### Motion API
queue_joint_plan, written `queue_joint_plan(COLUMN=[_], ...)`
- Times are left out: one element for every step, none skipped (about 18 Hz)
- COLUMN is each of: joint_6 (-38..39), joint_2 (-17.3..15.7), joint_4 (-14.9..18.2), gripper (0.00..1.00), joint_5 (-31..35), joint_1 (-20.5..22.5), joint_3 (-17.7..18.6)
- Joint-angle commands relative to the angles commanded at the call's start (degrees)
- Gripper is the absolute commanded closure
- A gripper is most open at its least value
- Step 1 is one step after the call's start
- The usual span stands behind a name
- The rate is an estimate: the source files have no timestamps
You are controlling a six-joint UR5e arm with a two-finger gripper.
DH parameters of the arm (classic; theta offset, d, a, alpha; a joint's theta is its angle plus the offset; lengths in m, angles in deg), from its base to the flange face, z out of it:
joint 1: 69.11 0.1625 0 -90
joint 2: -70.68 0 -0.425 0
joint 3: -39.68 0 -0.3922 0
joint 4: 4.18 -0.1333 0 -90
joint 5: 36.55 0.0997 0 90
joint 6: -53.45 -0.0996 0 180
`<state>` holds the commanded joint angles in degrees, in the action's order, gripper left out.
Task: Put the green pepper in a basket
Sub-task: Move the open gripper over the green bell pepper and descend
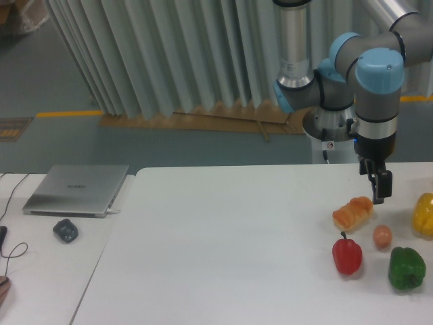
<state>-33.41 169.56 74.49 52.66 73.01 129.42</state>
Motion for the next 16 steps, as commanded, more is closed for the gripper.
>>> queue_joint_plan(joint_6=[1.4,2.0,2.5,4.7,9.0,13.1,14.8,15.1,15.3,15.6,16.0,17.2,18.6,20.0,21.7,23.9], joint_2=[0.2,0.6,0.9,1.0,1.5,2.4,2.9,3.7,4.4,5.0,5.5,6.1,6.3,6.8,7.2,7.7], joint_4=[-1.0,-2.1,-2.8,-3.4,-4.9,-6.9,-8.1,-8.4,-8.9,-9.8,-10.8,-11.7,-12.1,-13.1,-14.1,-14.9], gripper=[0.00,0.00,0.00,0.00,0.00,0.00,0.00,0.00,0.00,0.00,0.00,0.00,0.00,0.00,0.00,0.00], joint_5=[0.1,0.2,0.2,0.2,0.2,0.3,1.0,2.2,3.2,3.7,3.9,3.8,3.6,3.6,3.5,3.6], joint_1=[0.3,0.4,0.7,0.7,0.7,0.8,0.8,0.8,0.9,0.9,1.1,1.8,2.5,2.6,3.1,3.4], joint_3=[-0.1,-0.1,0.1,0.2,0.2,0.0,0.0,-0.1,-0.1,0.0,-0.1,-0.2,-0.2,-0.3,-0.3,-0.4])
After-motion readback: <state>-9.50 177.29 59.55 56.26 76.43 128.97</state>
